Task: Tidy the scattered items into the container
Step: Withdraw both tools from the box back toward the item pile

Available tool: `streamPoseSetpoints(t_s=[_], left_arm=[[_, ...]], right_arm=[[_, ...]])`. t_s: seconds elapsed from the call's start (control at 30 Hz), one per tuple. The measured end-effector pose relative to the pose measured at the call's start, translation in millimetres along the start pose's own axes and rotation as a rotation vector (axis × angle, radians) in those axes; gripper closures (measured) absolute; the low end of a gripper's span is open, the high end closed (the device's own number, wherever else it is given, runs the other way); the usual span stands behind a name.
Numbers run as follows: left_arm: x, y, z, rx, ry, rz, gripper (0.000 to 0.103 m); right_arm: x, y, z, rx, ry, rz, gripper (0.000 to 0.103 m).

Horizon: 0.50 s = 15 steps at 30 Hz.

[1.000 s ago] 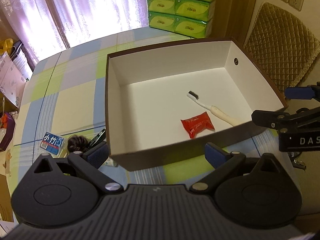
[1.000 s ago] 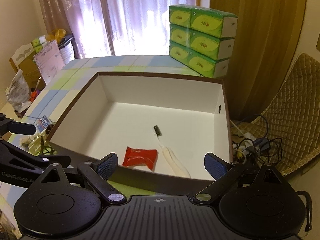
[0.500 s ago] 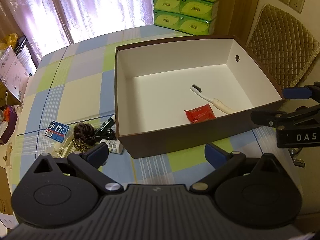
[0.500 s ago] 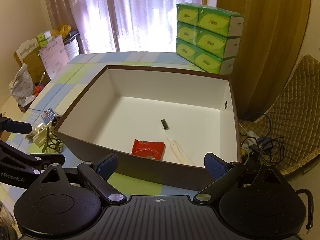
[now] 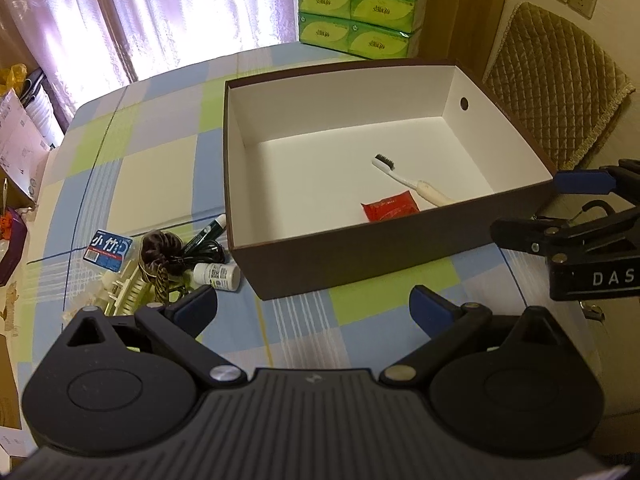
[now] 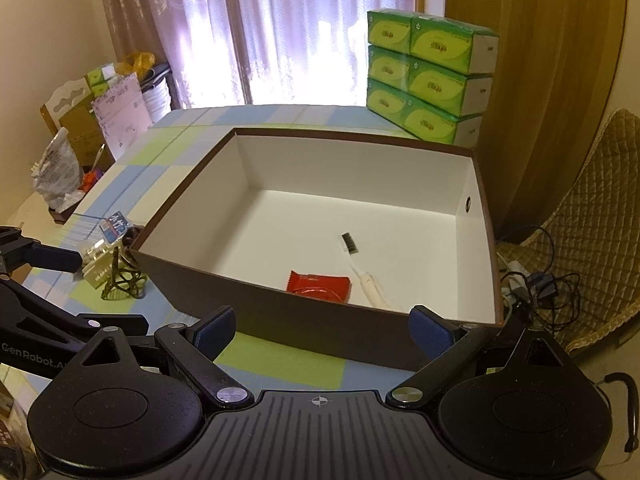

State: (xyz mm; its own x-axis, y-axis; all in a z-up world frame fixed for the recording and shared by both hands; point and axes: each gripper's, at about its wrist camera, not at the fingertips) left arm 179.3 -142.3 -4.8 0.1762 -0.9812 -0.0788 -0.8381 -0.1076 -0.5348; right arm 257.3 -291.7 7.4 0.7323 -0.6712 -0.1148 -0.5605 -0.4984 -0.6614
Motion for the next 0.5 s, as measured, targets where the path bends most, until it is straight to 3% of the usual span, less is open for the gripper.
streamPoseSetpoints(t_s=[0.5], left_arm=[[-58,37,0,-0.045,0.073,0.07,0.002]], right_arm=[[-51,23,11,-0.051,0.047,0.095,0.005]])
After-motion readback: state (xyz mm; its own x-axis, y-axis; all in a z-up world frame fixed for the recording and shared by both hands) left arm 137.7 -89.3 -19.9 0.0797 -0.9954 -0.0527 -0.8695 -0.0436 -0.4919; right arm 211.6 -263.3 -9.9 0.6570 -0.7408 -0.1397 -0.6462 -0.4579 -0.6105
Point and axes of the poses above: each gripper's, at about its wrist camera, not at the fingertips, and z roughly the way its jaws point, x to its right, y to its underside, and after that the axes turned 3 degrees about -y, right-handed
